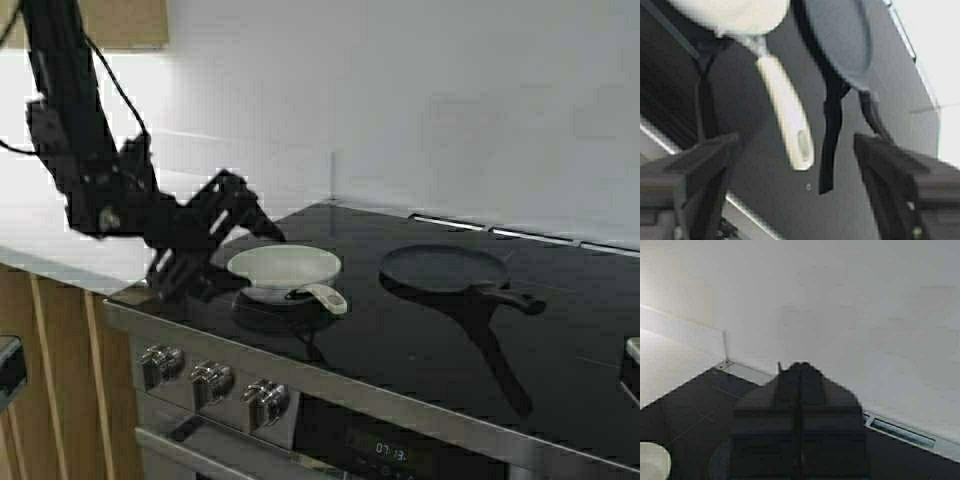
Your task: Wash the pan
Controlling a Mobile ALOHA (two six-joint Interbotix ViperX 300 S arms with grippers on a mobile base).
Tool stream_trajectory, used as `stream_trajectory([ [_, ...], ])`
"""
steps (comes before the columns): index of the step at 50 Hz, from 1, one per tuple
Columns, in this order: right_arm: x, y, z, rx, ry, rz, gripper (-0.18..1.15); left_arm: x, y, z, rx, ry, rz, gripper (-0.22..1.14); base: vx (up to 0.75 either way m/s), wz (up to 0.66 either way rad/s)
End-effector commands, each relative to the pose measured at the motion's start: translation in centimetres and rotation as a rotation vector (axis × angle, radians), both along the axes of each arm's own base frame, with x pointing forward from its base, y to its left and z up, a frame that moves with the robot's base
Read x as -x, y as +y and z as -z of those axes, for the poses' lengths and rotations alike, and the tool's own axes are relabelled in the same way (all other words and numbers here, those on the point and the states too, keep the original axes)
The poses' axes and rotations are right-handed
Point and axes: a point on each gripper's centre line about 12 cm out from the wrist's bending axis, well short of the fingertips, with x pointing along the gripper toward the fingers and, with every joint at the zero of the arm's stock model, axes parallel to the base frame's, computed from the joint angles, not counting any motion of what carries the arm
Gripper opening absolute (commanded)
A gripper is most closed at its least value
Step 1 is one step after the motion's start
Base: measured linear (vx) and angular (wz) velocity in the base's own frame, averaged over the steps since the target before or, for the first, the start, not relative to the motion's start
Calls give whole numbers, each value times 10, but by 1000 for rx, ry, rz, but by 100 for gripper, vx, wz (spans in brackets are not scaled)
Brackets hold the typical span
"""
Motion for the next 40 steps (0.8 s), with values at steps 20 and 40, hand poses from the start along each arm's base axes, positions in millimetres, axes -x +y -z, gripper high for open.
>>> stream_trajectory([
  [20,-2,0,-1,0,-5,-2,6,-39,-27,52,352,20,-32,100,0,0],
  [40,-2,0,-1,-2,-5,-2,6,-71,-42,60,436,8,-39,100,0,0],
])
